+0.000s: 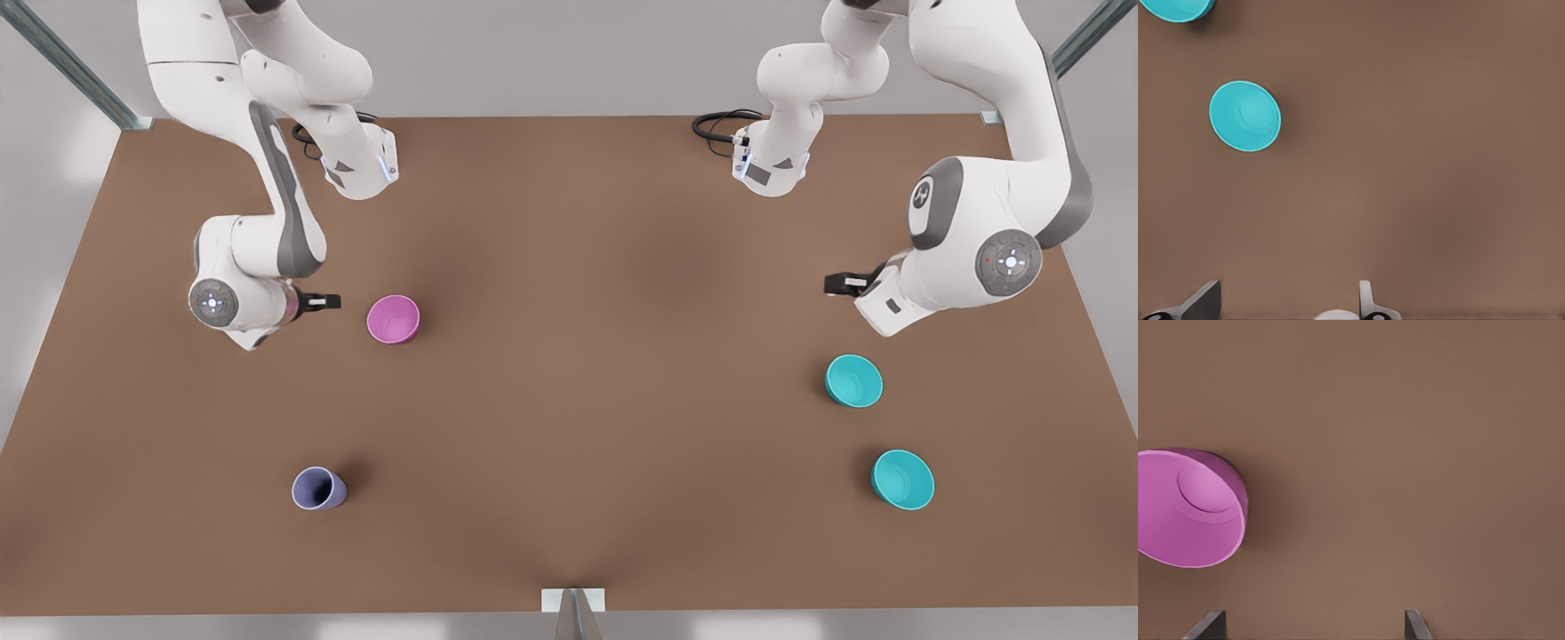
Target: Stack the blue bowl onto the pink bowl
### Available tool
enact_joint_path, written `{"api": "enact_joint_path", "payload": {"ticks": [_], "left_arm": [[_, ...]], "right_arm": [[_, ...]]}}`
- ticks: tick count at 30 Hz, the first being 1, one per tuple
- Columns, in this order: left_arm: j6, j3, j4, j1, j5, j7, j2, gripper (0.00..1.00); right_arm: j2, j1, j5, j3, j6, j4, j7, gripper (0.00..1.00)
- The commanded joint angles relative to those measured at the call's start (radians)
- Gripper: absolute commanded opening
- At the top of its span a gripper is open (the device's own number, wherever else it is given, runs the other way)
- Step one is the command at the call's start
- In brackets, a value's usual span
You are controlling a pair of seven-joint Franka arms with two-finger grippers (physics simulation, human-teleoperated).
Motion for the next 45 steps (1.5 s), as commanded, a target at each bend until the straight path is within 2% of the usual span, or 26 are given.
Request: {"api": "enact_joint_path", "payload": {"ticks": [1,3,15,32,33,34,35,36,39,41,43,45], "left_arm": [[-0.013,0.000,0.001,0.002,0.001,-0.011,-0.001,1.00],[-0.013,0.001,0.001,0.002,0.001,-0.011,-0.001,1.00],[-0.015,0.000,0.001,0.002,0.001,-0.011,-0.001,1.00],[-0.015,-0.004,0.001,-0.001,0.002,-0.012,-0.004,1.00],[-0.016,-0.004,0.001,-0.001,0.002,-0.012,-0.004,1.00],[-0.016,-0.004,0.001,-0.001,0.002,-0.012,-0.004,1.00],[-0.016,-0.004,0.001,-0.001,0.002,-0.012,-0.004,1.00],[-0.015,-0.004,0.001,-0.001,0.002,-0.012,-0.004,1.00],[-0.016,-0.004,0.001,-0.001,0.002,-0.012,-0.004,1.00],[-0.015,-0.003,0.001,-0.001,0.002,-0.012,-0.002,1.00],[-0.015,-0.002,0.001,0.001,0.002,-0.012,-0.002,1.00],[-0.016,-0.002,0.001,0.001,0.002,-0.011,-0.002,1.00]], "right_arm": [[0.001,0.006,0.049,0.001,0.431,-0.075,0.072,1.00],[0.029,0.006,0.084,0.001,0.484,-0.085,0.072,1.00],[0.035,0.015,0.138,0.022,0.488,-0.180,0.070,1.00],[0.147,0.036,0.210,0.098,0.565,-0.175,0.073,1.00],[0.147,0.036,0.210,0.098,0.565,-0.174,0.072,0.96],[0.147,0.036,0.210,0.098,0.565,-0.174,0.072,0.85],[0.148,0.036,0.210,0.098,0.565,-0.171,0.072,0.53],[0.153,0.036,0.210,0.098,0.565,-0.170,0.072,0.42],[0.167,0.036,0.210,0.105,0.564,-0.160,0.072,0.33],[0.167,0.036,0.210,0.110,0.556,-0.152,0.072,0.21],[0.164,0.035,0.210,0.110,0.550,-0.135,0.070,0.21],[0.159,0.035,0.224,0.111,0.415,-0.025,0.070,0.21]]}}
